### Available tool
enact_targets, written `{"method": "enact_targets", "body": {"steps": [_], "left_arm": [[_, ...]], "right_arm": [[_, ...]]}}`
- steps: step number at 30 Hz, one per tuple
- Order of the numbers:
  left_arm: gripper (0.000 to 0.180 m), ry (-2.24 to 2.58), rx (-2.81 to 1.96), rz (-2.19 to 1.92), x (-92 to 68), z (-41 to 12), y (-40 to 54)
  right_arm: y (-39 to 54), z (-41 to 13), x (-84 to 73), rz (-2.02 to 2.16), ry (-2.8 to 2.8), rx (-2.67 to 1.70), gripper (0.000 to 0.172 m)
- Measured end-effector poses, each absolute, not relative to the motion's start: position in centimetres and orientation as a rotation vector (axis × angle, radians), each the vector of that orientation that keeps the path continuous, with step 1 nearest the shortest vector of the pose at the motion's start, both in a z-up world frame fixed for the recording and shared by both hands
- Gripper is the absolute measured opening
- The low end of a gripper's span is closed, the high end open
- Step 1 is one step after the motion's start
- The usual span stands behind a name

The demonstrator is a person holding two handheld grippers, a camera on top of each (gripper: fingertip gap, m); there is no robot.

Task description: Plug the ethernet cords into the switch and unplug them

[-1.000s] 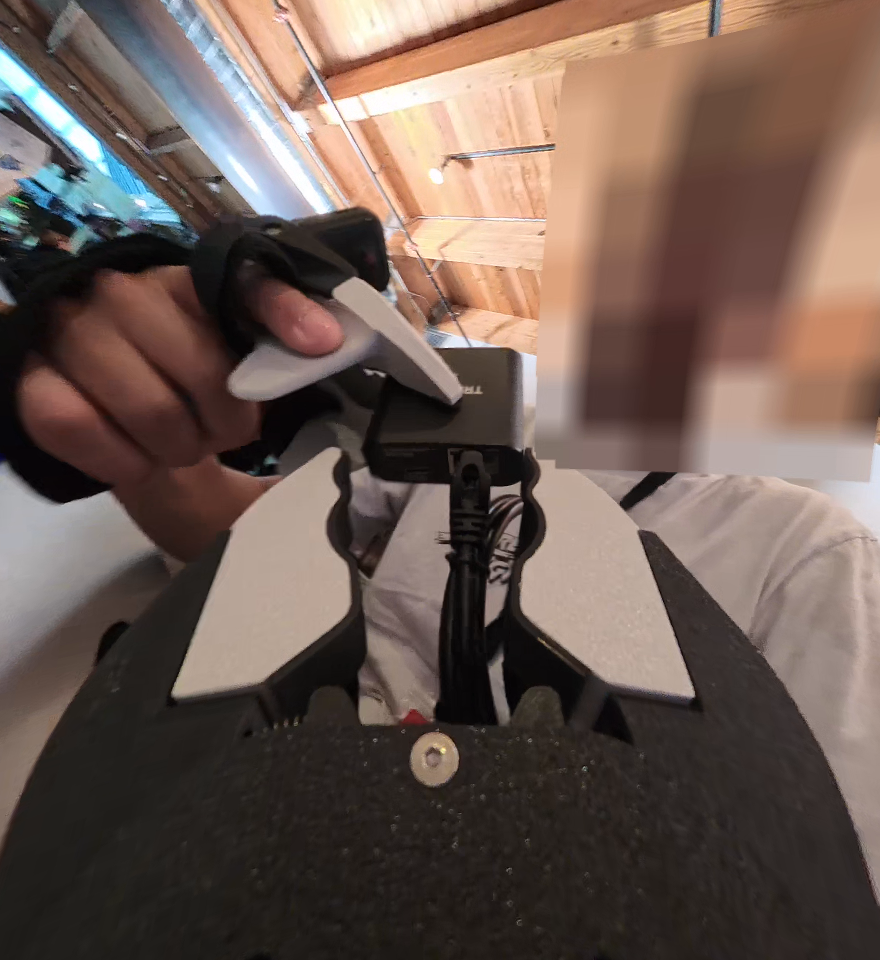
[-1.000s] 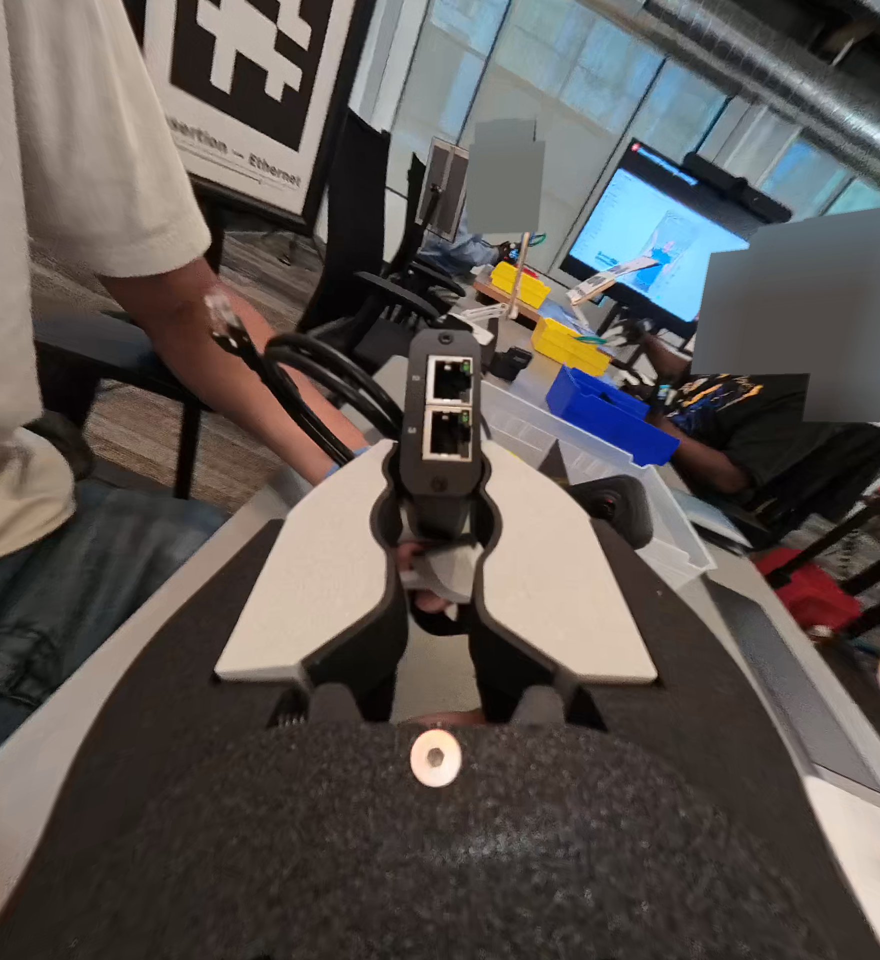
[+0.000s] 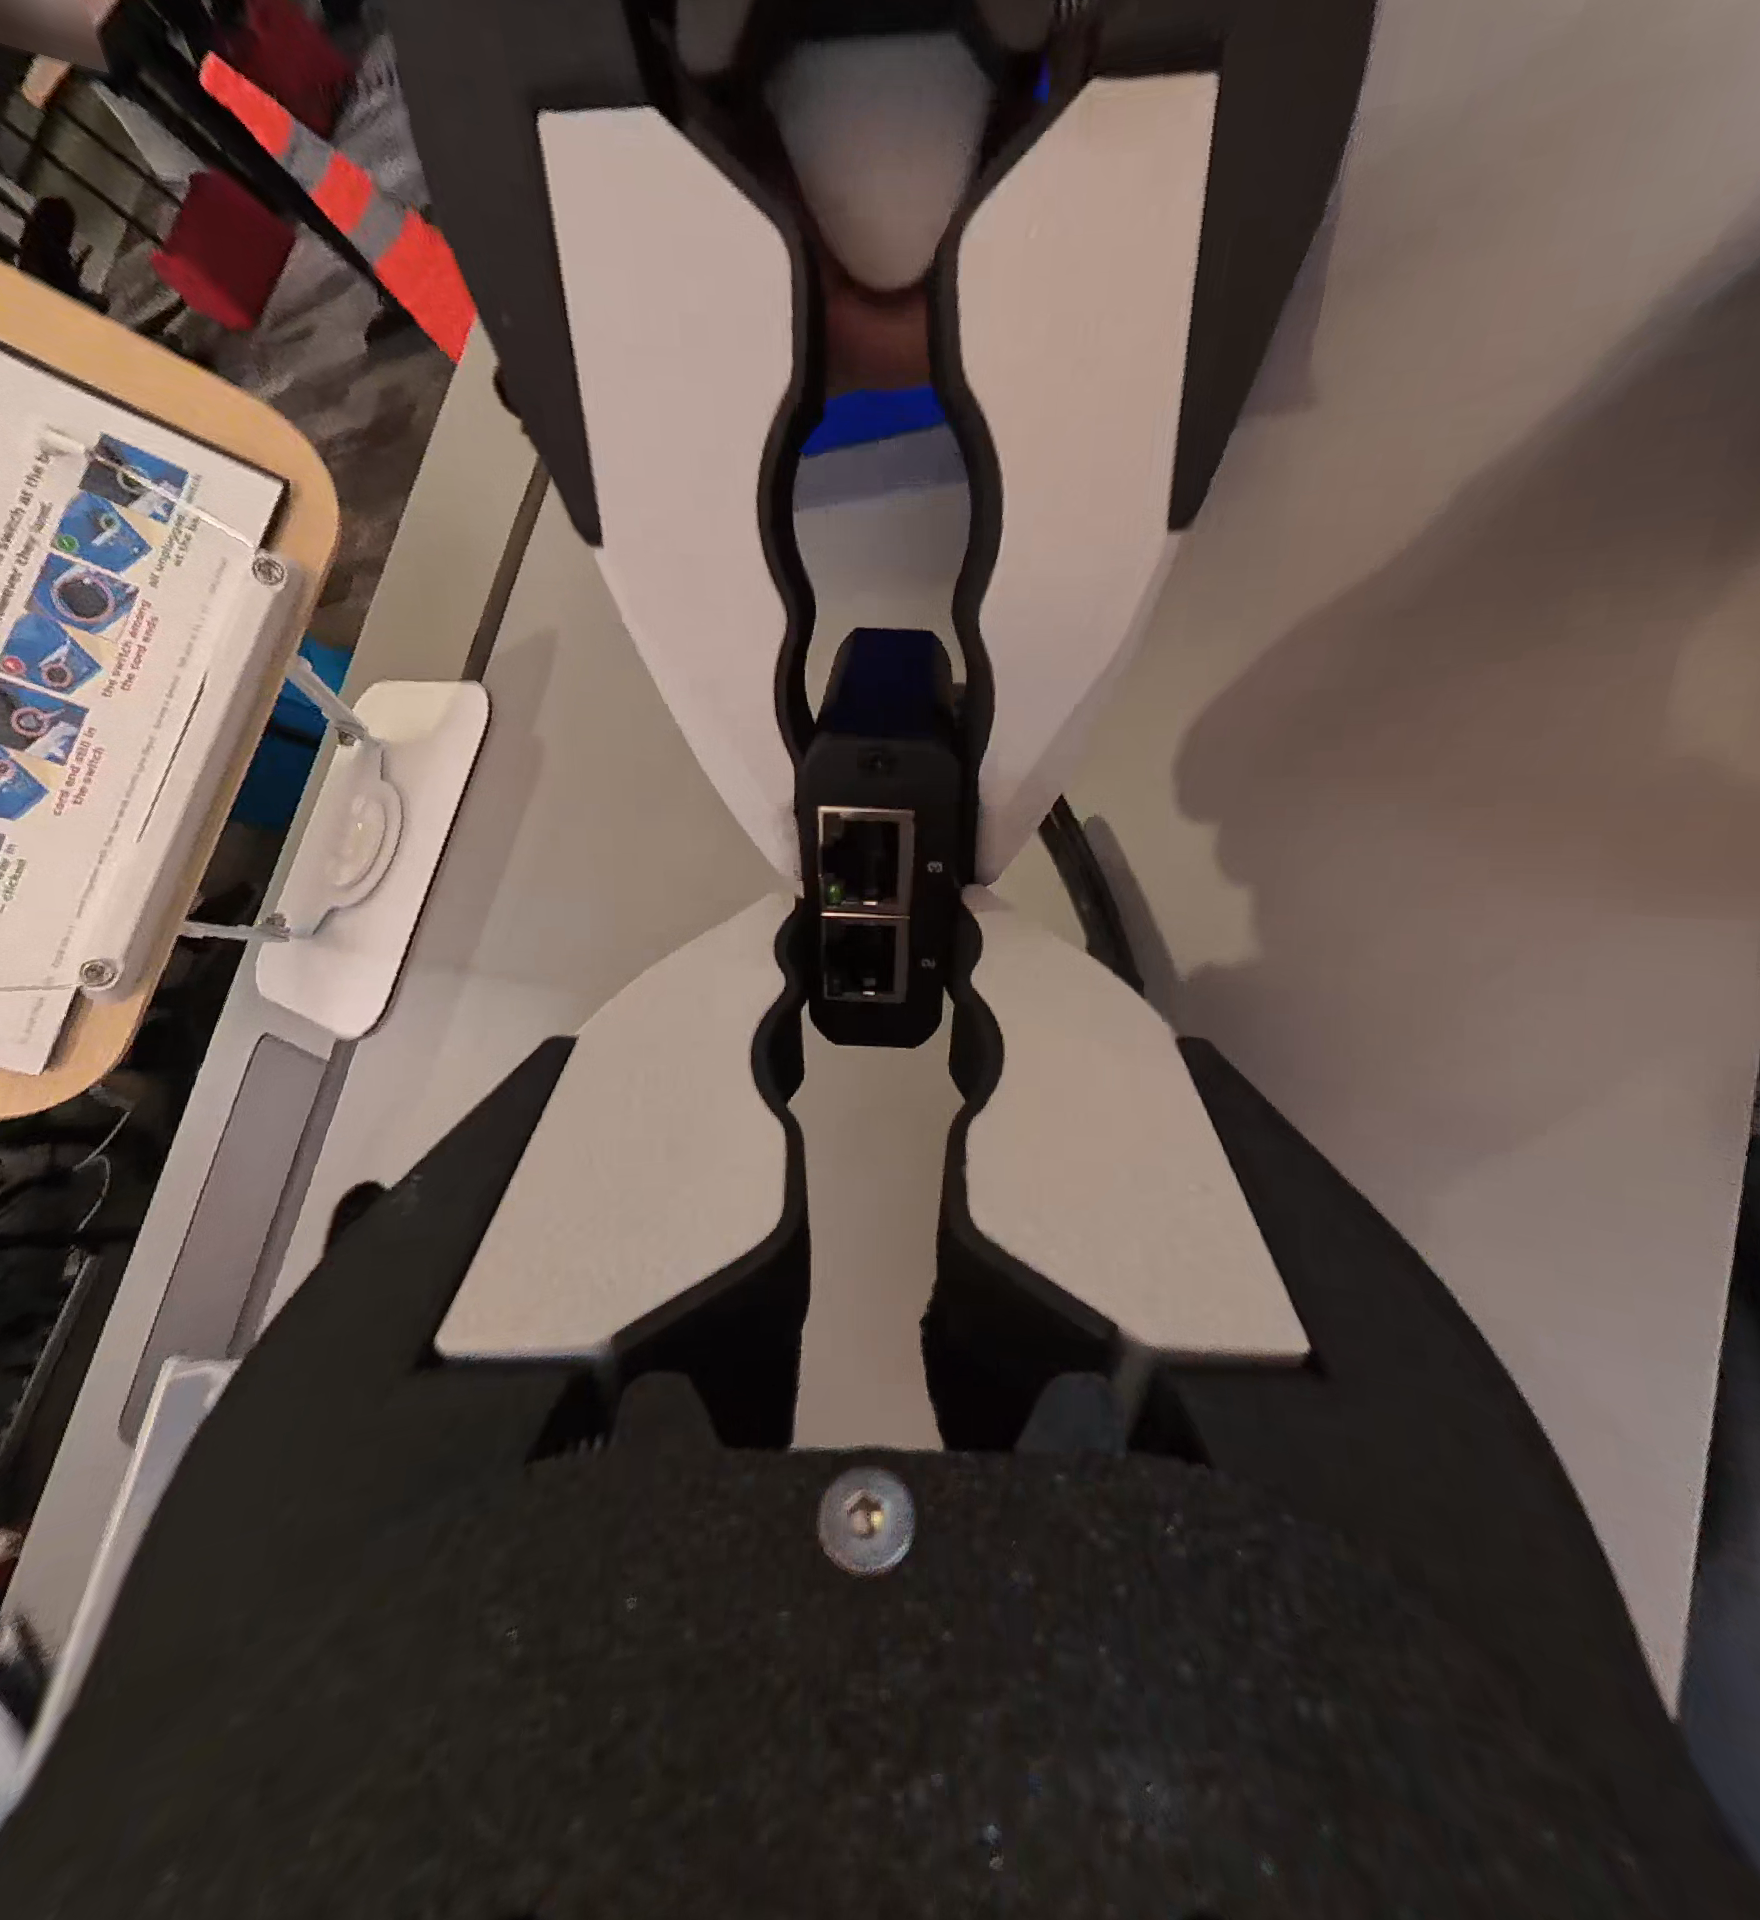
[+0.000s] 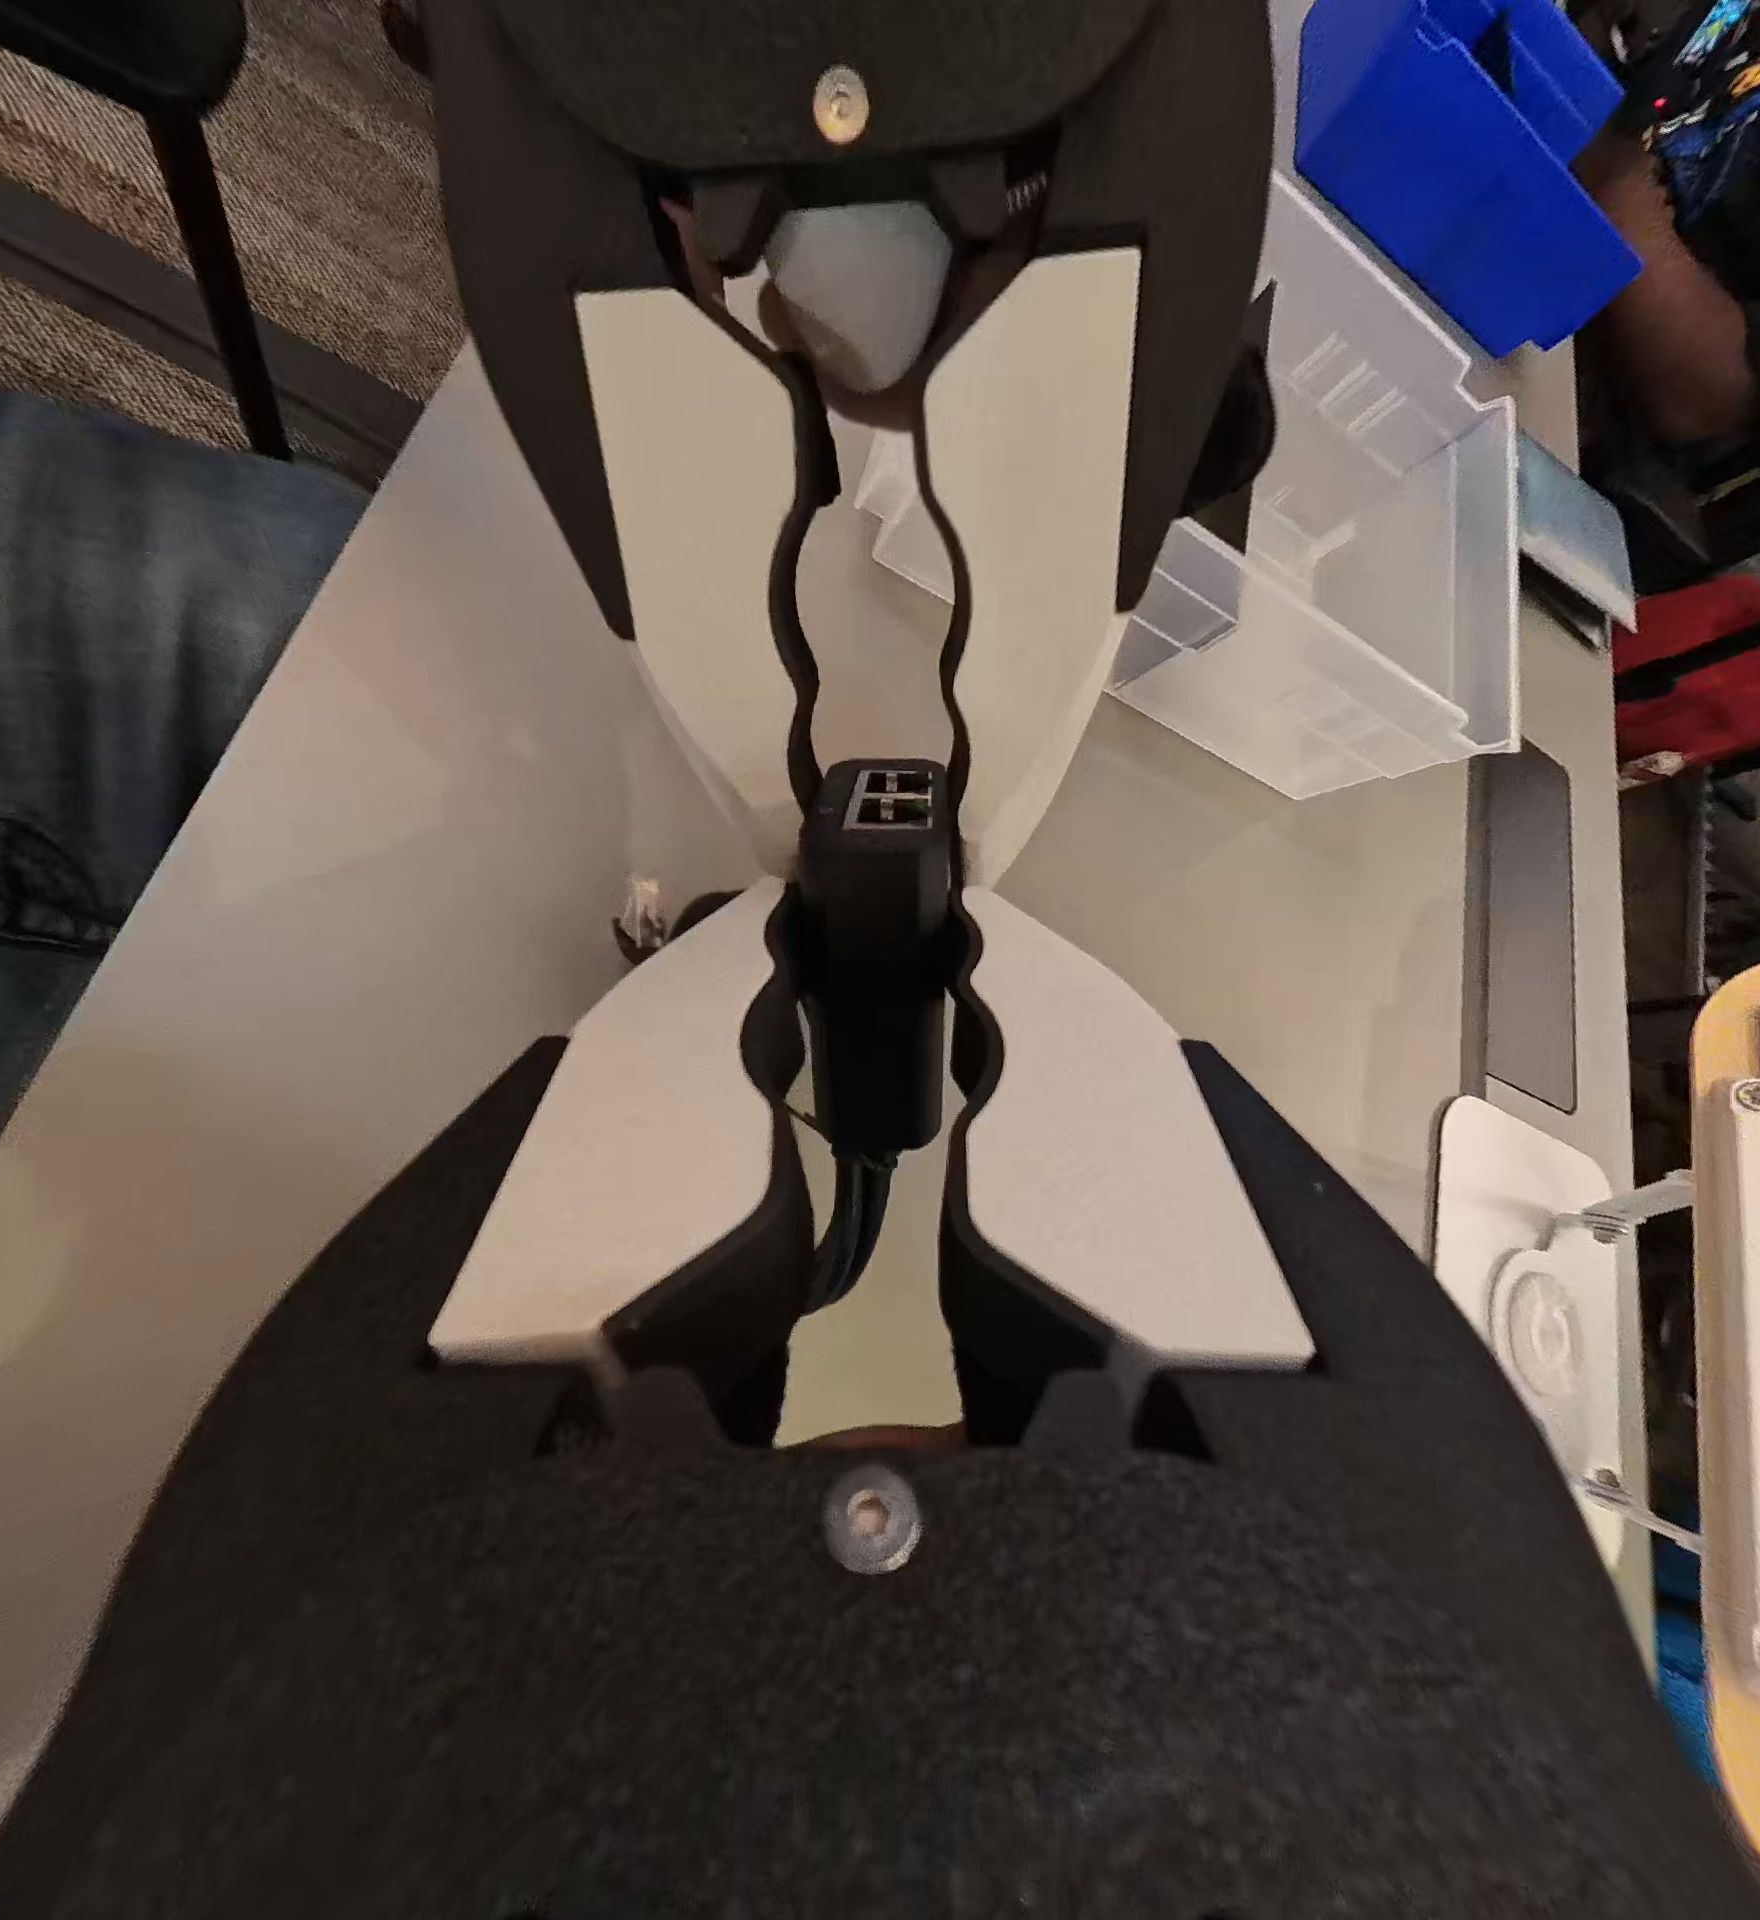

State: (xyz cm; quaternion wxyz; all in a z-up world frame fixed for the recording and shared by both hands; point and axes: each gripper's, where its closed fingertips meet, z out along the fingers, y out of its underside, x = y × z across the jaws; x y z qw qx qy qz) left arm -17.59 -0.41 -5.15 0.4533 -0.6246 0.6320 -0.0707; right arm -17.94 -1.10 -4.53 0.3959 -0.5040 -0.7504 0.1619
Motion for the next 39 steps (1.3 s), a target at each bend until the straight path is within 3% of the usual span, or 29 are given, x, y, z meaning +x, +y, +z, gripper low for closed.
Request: {"method": "enact_targets", "body": {"steps": [2, 5, 13, 16, 21, 27, 32, 36, 39], "left_arm": [[0.023, 1.57, -1.553, -0.268, -17.3, -5.3, -0.9], [0.023, 1.576, -1.575, -0.236, -17.8, -5.5, -0.5], [0.023, 1.457, -1.722, -0.169, -20.3, -5.8, 2.4], [0.023, 1.394, -1.789, -0.209, -21.1, -6.0, 3.5], [0.023, 1.418, -1.823, -0.181, -21.4, -6.3, 4.7], [0.023, 1.558, -1.766, -0.069, -20.9, -6.0, 5.0], [0.023, 1.633, -1.739, -0.078, -19.9, -5.6, 4.5], [0.023, 1.679, -1.698, -0.108, -18.4, -5.3, 4.1], [0.023, 1.699, -1.668, -0.133, -17.6, -5.0, 3.7]], "right_arm": [[-1.6, -4.5, -17.6, 0.494, -1.883, -1.31, 0.024], [-1.2, -6.4, -15.7, 0.603, -1.864, -1.565, 0.042], [3.2, -4.7, -14.9, 1.219, -1.364, -1.875, 0.036], [5.1, -6.6, -14.8, 1.188, -1.365, -1.93, 0.043], [4.1, -5.1, -17.2, 0.965, -1.54, -1.529, 0.043], [4.8, -5.9, -17.1, 0.603, -1.662, -1.5, 0.028], [4.5, -6.8, -17.1, 0.566, -1.71, -1.493, 0.046], [4.5, -7.1, -18.2, 0.447, -1.741, -1.395, 0.041], [4.4, -6.6, -18.3, 0.424, -1.755, -1.331, 0.026]]}}
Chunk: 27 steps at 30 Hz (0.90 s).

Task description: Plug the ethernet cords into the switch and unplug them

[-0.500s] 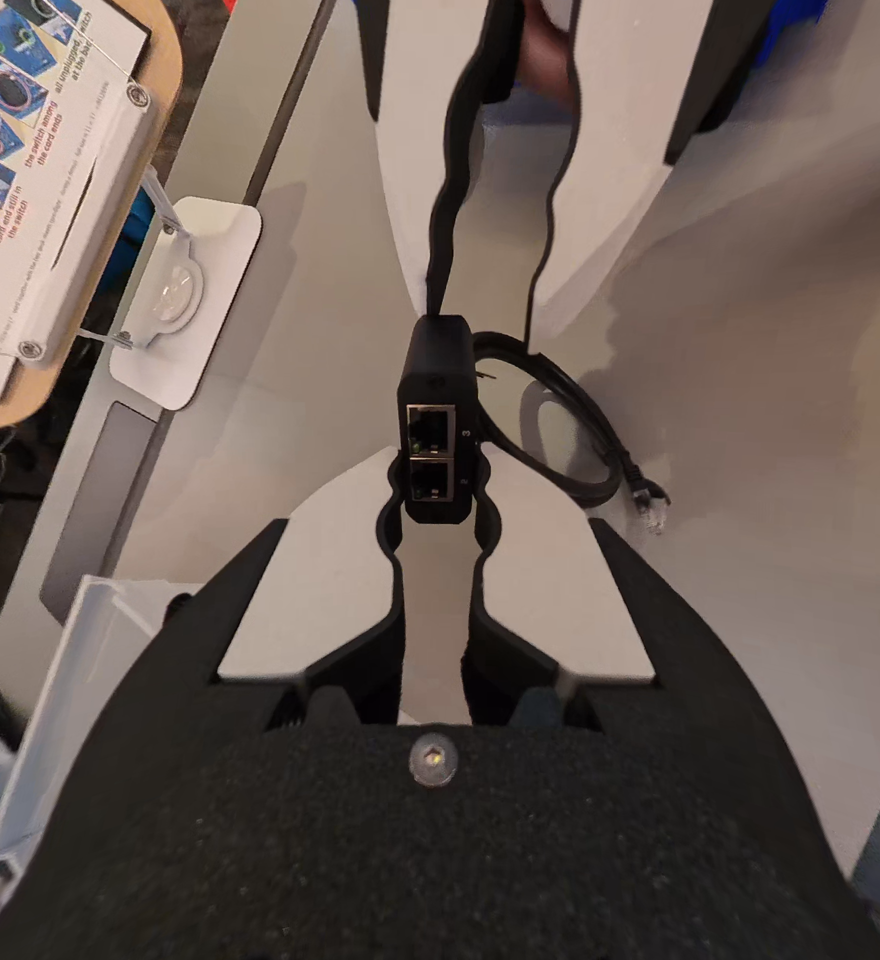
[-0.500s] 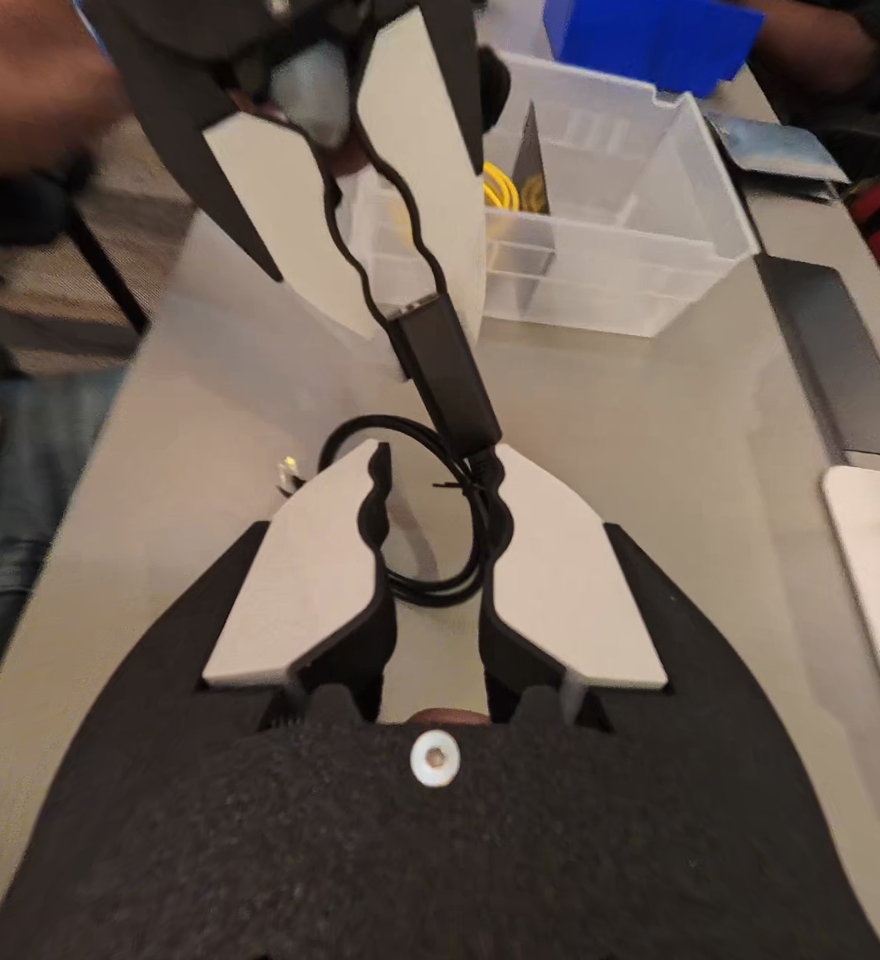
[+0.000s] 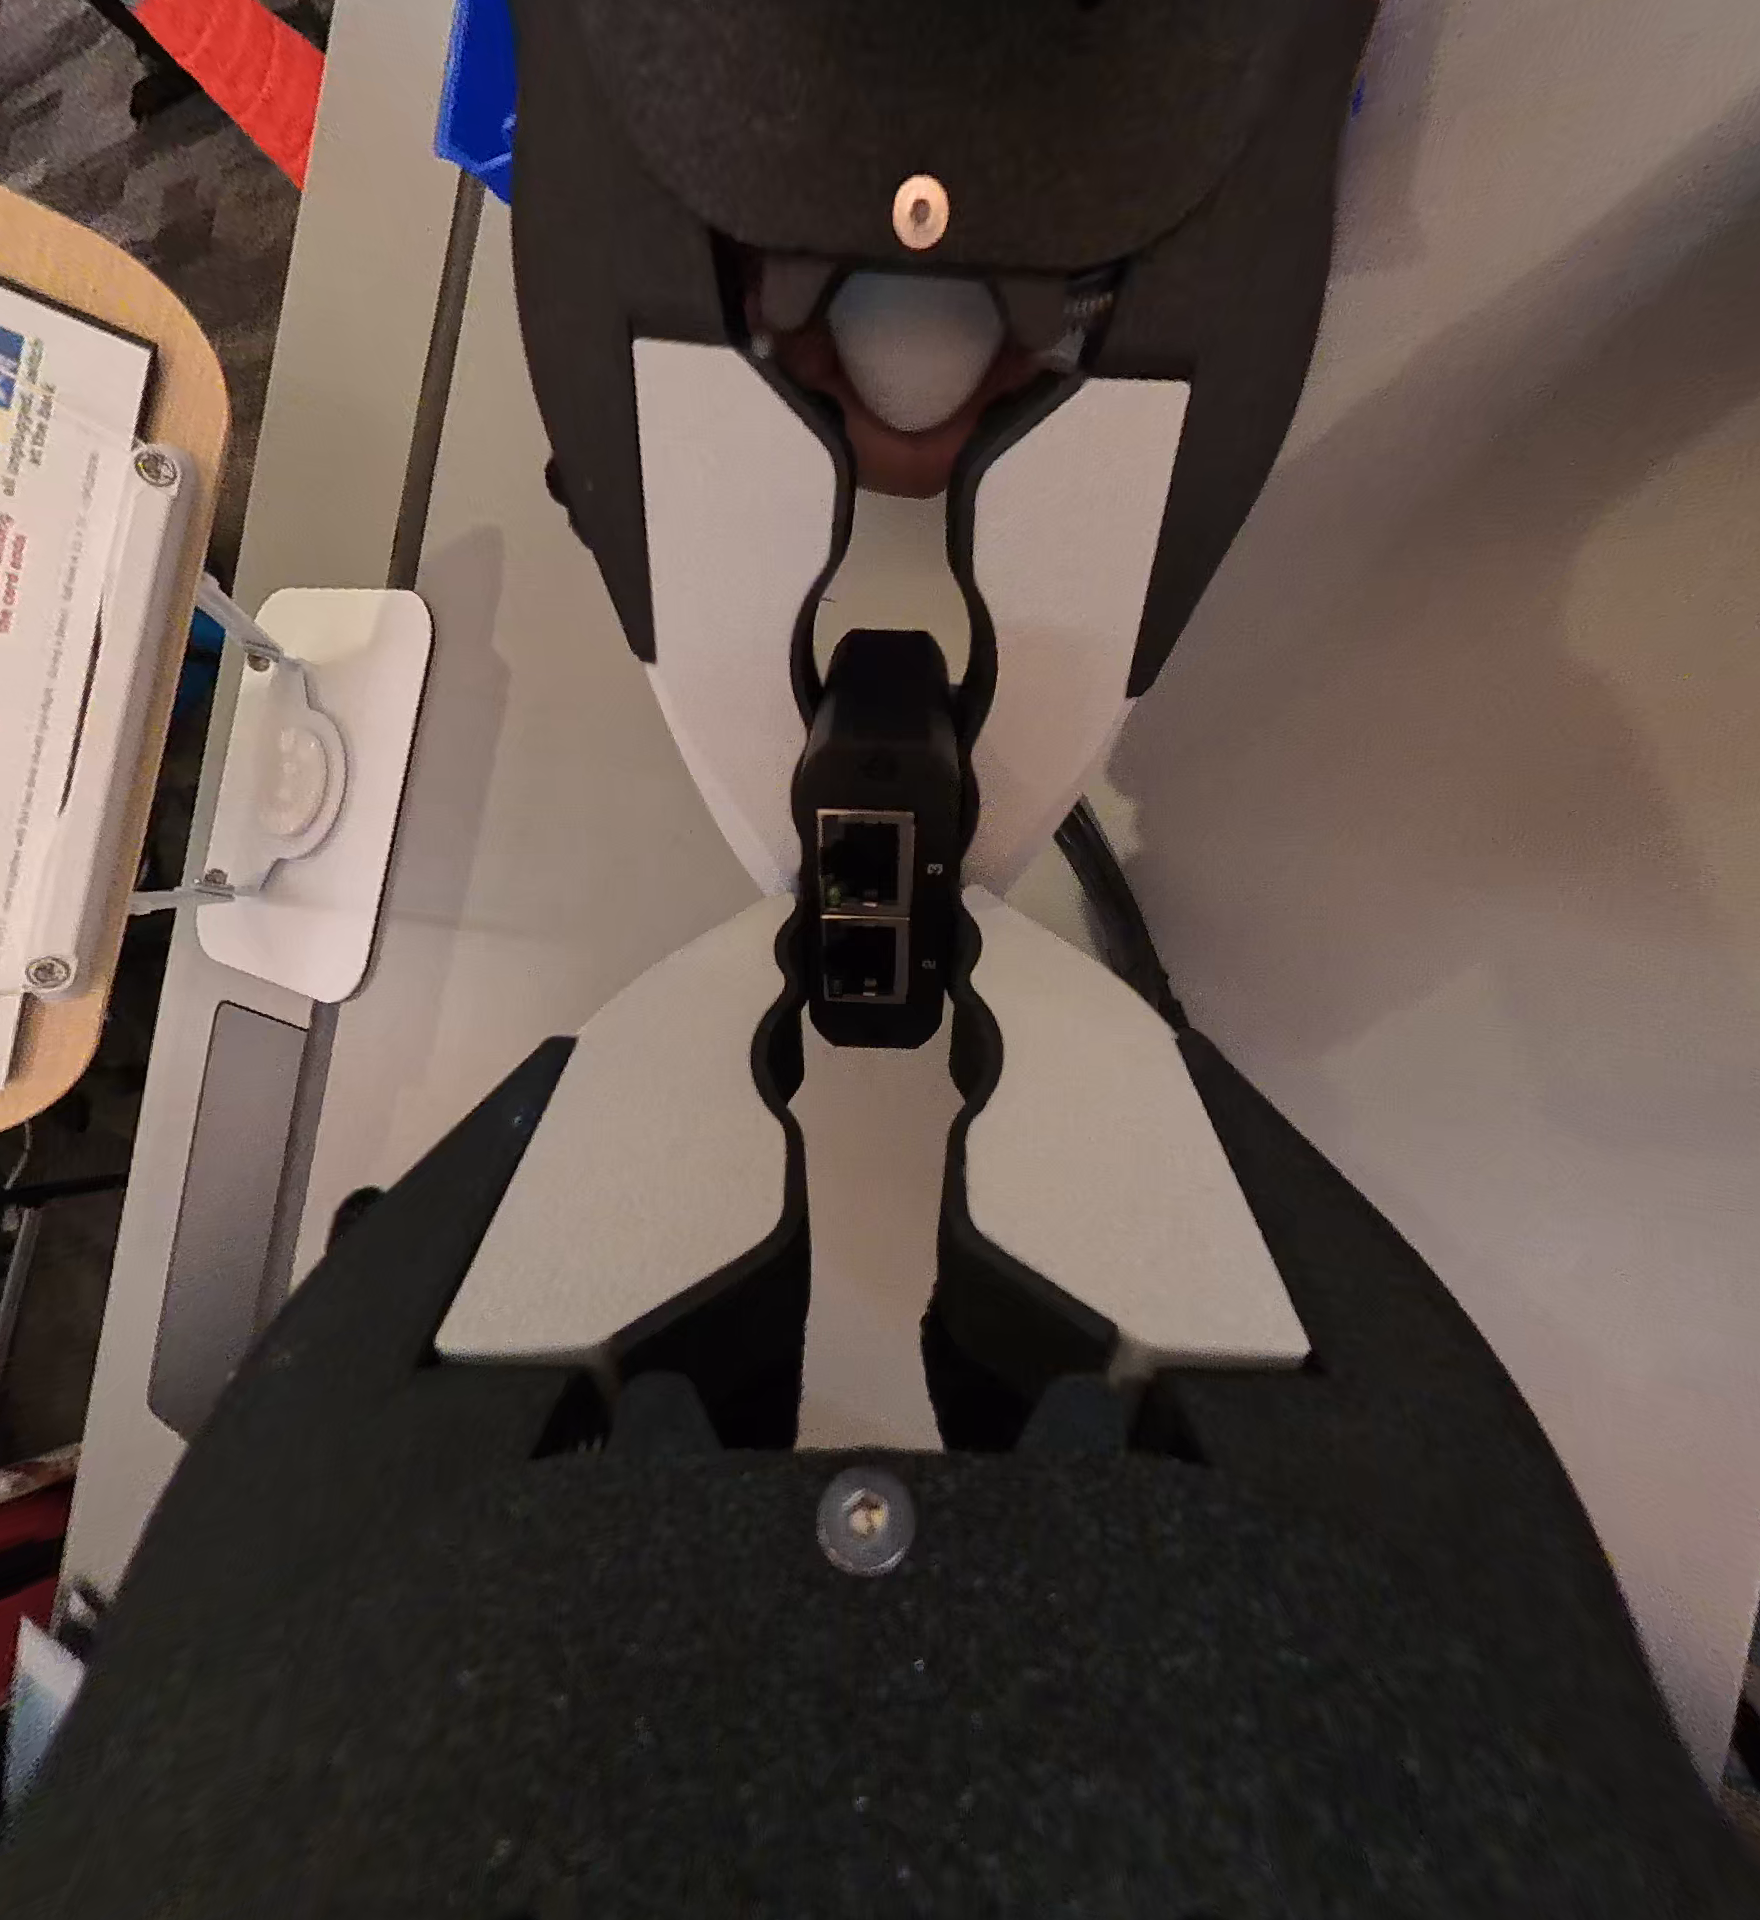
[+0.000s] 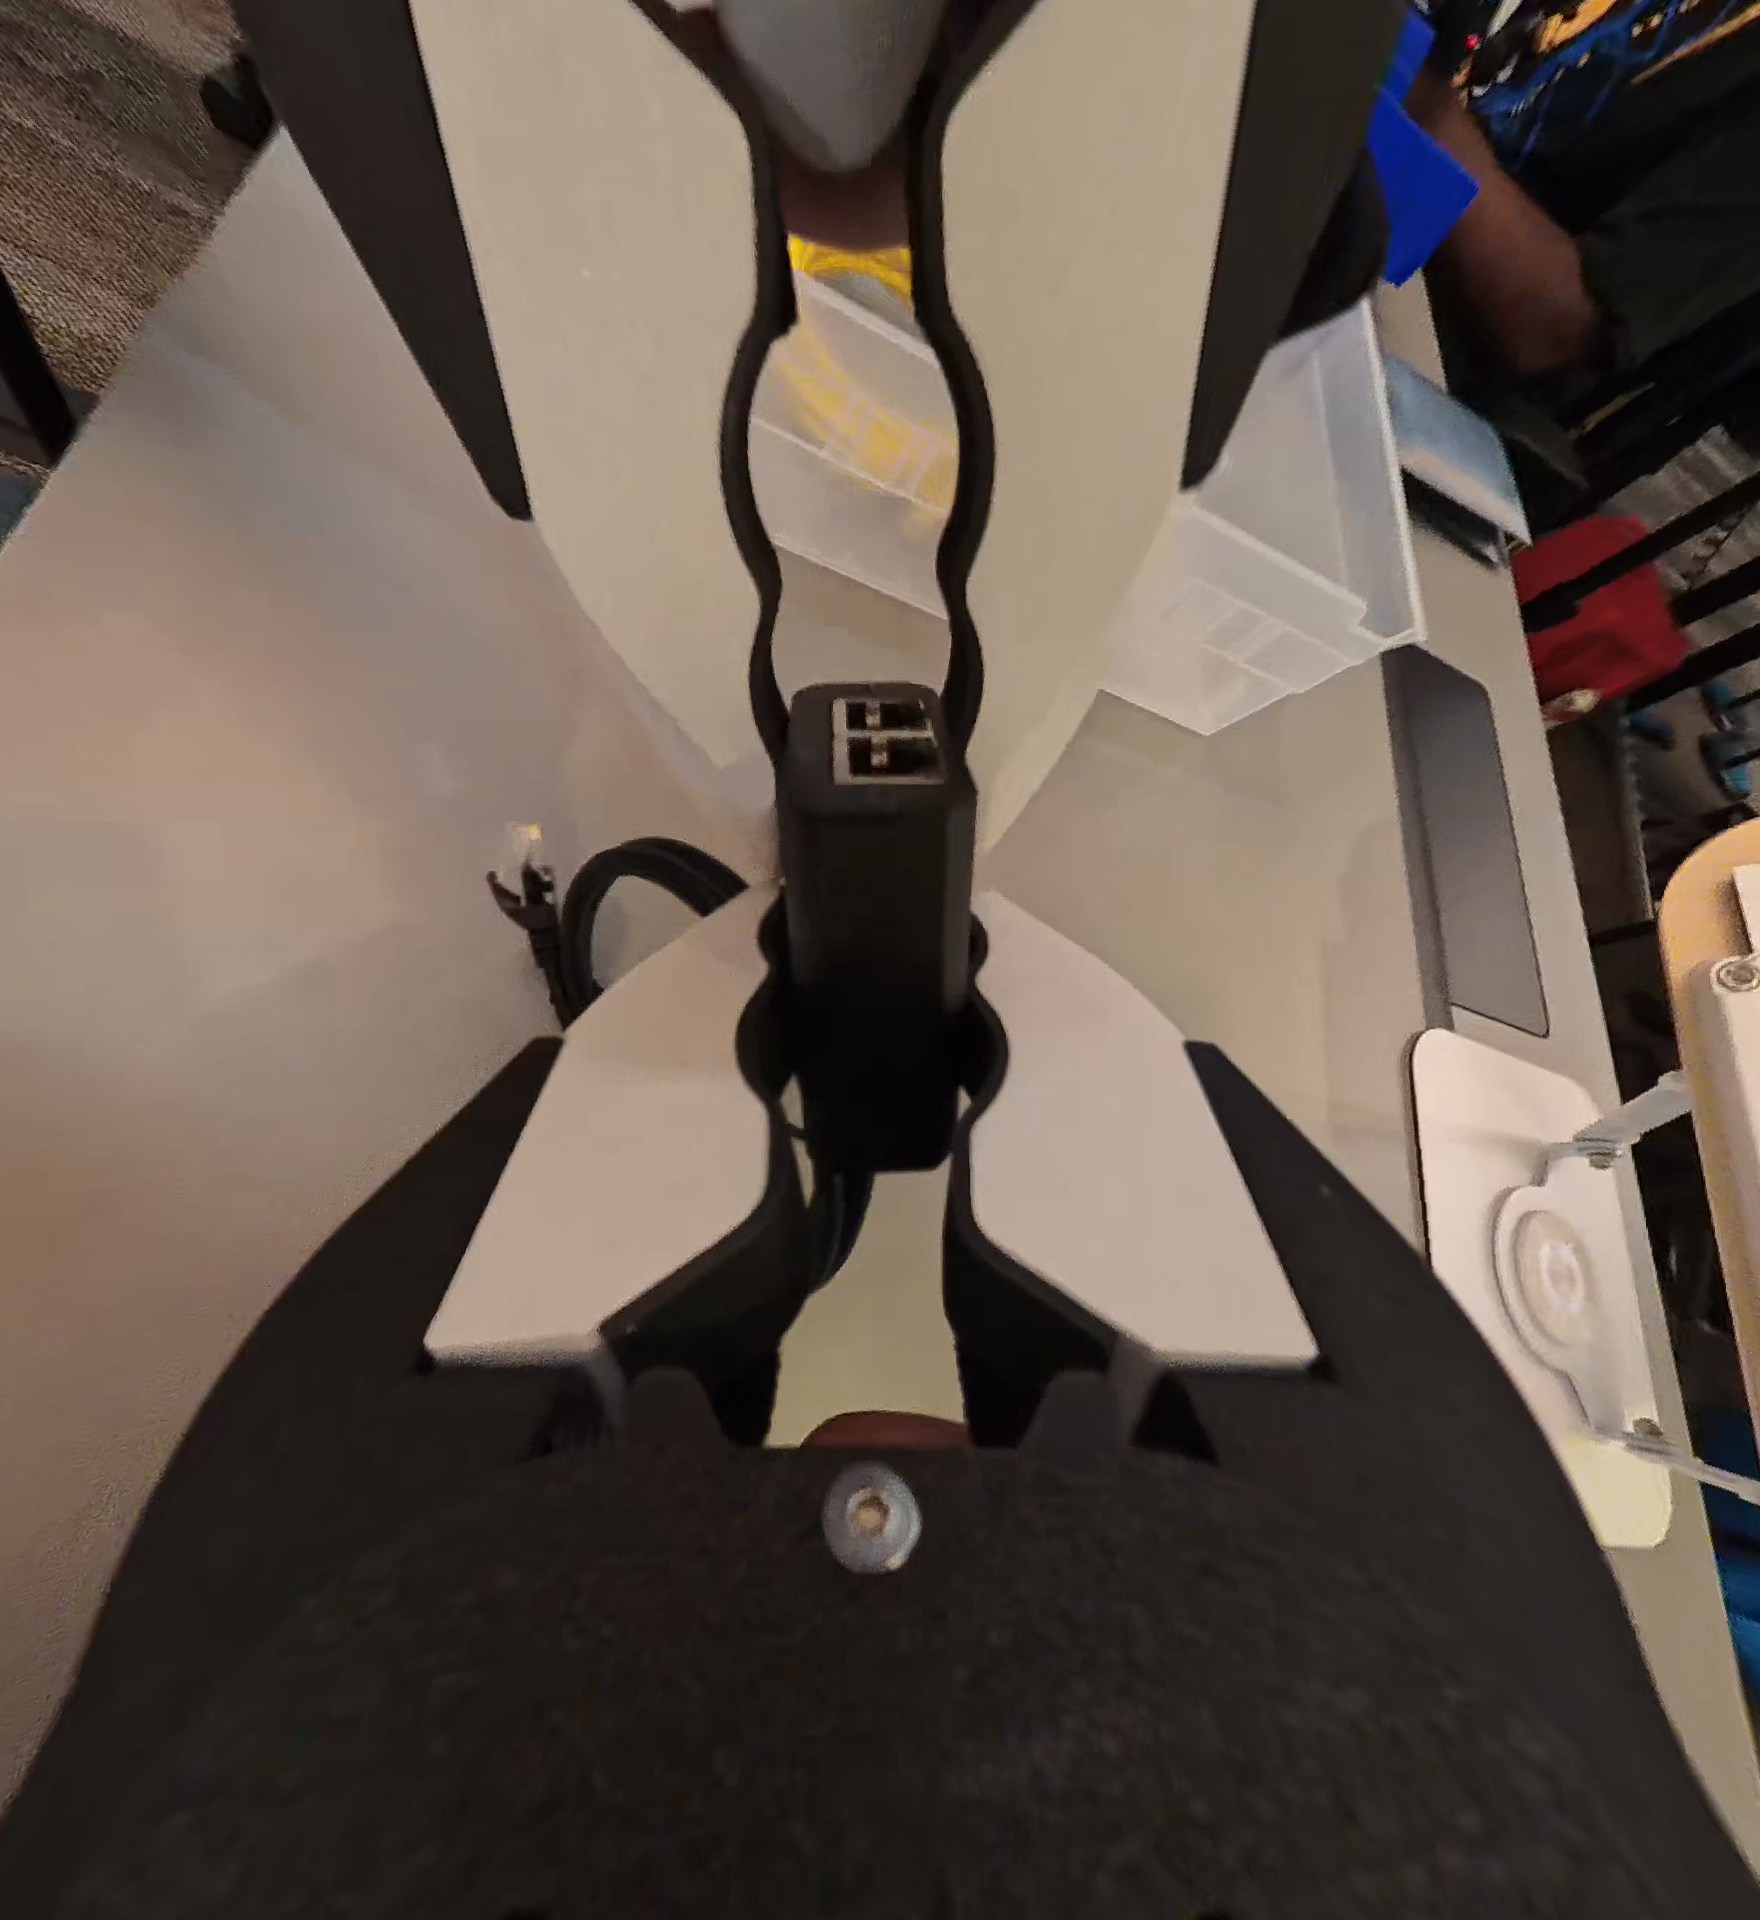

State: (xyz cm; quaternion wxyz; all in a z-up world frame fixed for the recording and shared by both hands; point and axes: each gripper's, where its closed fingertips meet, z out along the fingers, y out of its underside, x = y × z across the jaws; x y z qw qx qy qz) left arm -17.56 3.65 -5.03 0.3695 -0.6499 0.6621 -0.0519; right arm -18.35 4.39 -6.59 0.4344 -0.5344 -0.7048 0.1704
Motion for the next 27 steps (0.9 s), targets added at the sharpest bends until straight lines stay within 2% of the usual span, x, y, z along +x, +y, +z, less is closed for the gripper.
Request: {"method": "enact_targets", "body": {"steps": [9, 14, 22, 27], "left_arm": [[0.025, 1.664, -1.646, -0.195, -17.2, -5.1, 3.0], [0.043, 1.472, -1.75, -0.223, -20.7, -5.8, 2.9], [0.035, 0.991, -1.86, -0.847, -23.2, -10.5, -4.1], [0.034, 0.807, -1.822, -0.951, -23.6, -11.6, -4.4]], "right_arm": [[4.4, -6.7, -17.9, 0.325, -1.818, -1.248, 0.025], [5.0, -6.3, -17.8, 0.237, -1.821, -1.162, 0.025], [8.9, -3.1, -18.1, 0.05, -1.697, -0.979, 0.025], [10.5, -4.6, -19.3, 0.073, -1.636, -0.997, 0.025]]}}
